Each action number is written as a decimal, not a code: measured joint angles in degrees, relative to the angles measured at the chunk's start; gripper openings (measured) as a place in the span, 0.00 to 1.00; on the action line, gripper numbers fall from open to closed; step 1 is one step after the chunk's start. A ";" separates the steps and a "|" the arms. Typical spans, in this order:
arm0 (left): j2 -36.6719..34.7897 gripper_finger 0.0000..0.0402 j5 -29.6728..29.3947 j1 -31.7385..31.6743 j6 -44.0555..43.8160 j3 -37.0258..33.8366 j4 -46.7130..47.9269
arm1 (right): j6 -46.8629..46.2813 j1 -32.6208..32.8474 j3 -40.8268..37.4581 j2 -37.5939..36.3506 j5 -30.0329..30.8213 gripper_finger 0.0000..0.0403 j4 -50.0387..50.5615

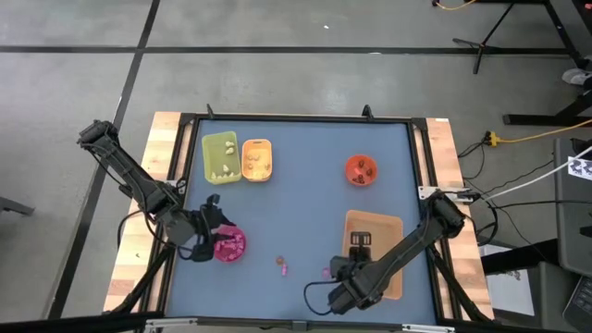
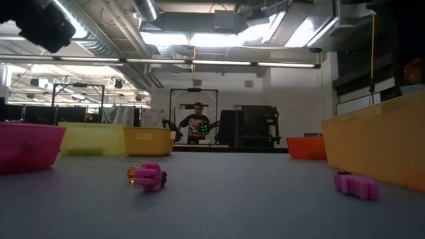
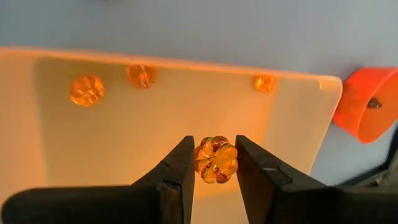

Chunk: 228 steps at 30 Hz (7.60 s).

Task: Sort Halloween decoration
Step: Put the orange pumpkin toy into the orange bin, then put the pink skeleton toy into the red bowl, then put the orange pumpkin toy into the orange bin

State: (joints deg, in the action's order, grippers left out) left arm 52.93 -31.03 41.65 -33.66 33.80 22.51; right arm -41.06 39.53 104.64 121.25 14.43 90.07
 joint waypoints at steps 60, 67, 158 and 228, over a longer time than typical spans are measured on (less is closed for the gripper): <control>55.56 0.38 40.75 -18.91 46.61 19.82 -33.27 | -2.14 0.13 -3.15 0.00 0.11 0.64 -6.39; 55.54 0.38 41.53 -18.90 51.66 19.82 -33.42 | -2.12 0.13 -3.15 0.00 0.11 0.64 -6.61; 45.76 0.08 41.44 -17.92 39.22 19.66 -21.94 | -2.12 0.15 -3.13 -0.02 -0.61 0.64 -7.96; 30.67 0.37 24.59 -8.57 11.10 19.78 28.89 | 16.08 -15.93 8.15 10.90 -1.53 0.64 -53.08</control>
State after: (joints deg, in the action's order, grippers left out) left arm 83.59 -6.44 33.08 -22.57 53.58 51.40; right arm -24.97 23.59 112.79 132.16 12.91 36.99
